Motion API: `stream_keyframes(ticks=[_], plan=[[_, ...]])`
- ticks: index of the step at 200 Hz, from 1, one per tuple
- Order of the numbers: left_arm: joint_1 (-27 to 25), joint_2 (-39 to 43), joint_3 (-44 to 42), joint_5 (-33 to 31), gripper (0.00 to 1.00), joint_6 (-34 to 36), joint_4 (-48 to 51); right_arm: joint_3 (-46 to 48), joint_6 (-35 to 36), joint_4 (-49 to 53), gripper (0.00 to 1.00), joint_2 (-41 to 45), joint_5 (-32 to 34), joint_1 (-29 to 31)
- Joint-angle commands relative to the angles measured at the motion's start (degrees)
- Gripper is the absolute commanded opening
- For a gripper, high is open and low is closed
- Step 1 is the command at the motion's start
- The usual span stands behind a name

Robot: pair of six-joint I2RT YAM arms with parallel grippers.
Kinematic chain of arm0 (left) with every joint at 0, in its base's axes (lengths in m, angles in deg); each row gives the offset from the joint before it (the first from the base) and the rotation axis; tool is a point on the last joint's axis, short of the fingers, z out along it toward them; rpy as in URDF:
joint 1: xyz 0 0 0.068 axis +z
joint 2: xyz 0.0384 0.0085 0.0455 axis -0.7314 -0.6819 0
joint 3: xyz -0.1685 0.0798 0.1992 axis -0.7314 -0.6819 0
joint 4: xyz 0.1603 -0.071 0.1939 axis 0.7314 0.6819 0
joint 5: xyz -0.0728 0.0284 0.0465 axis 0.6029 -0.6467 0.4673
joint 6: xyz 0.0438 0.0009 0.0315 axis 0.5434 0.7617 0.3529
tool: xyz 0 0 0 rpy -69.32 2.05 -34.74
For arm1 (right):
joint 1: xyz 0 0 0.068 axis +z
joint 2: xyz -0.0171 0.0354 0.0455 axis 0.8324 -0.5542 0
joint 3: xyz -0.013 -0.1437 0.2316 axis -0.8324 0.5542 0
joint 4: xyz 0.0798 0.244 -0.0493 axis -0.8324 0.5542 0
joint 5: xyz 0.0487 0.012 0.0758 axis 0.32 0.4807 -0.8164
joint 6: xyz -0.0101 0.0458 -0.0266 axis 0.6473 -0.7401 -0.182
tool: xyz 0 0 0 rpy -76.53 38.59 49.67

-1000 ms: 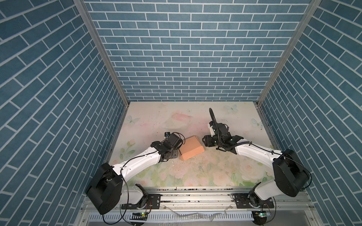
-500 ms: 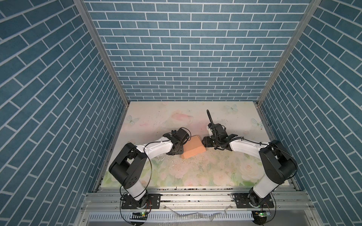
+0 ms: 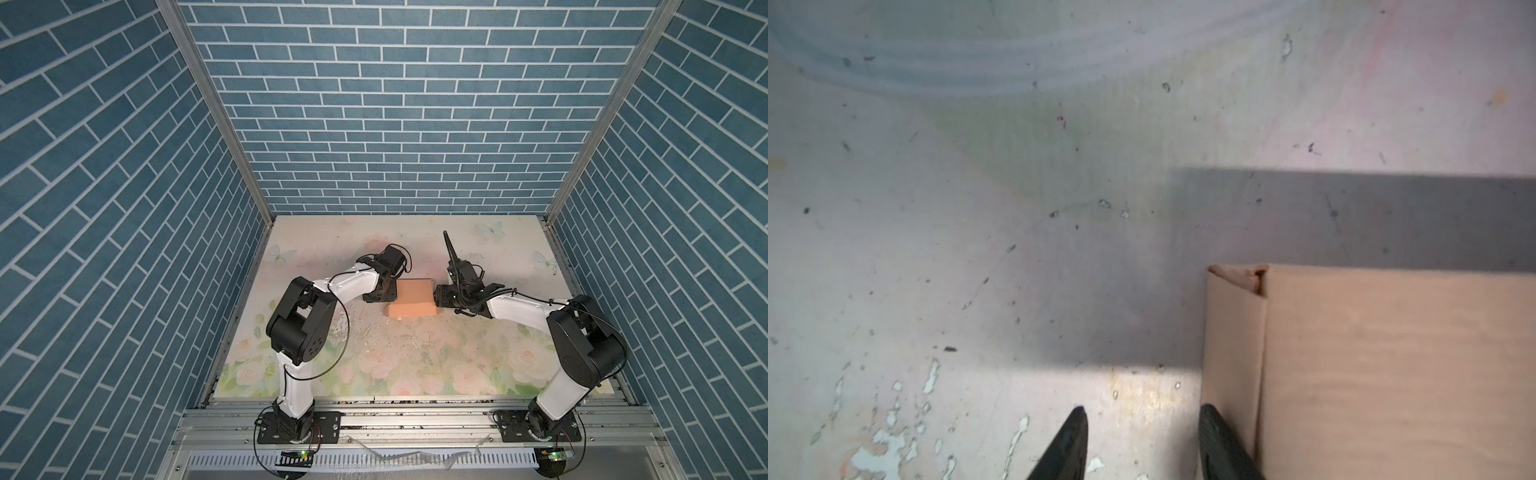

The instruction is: Fold the paper box

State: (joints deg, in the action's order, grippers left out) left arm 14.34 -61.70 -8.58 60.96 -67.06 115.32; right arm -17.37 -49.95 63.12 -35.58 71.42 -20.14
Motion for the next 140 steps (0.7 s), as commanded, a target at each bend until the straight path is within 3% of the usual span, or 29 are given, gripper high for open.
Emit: stream_keyframes(ticks=[1, 72, 104, 140], plan=[[0.56, 0.07, 0.15, 4.62, 0.46, 1.30, -3.64, -1.01, -0.61, 2.91, 0.58, 0.15, 2.45, 0.32], [3.79, 16.66, -16.48, 5.25, 0.50, 3.47, -6.26, 5.41, -1.86, 7.53, 0.63, 11.77, 11.35, -0.52], [3.76, 21.78, -20.32, 8.06, 0.50, 3.39, -7.46, 5.99, -2.45, 9.56, 0.64, 15.81, 7.94, -0.52], [3.37, 26.71, -26.05, 15.38, 0.50, -0.53, -16.42, 6.41, -4.40, 9.72, 0.64, 18.22, 1.58, -0.46]])
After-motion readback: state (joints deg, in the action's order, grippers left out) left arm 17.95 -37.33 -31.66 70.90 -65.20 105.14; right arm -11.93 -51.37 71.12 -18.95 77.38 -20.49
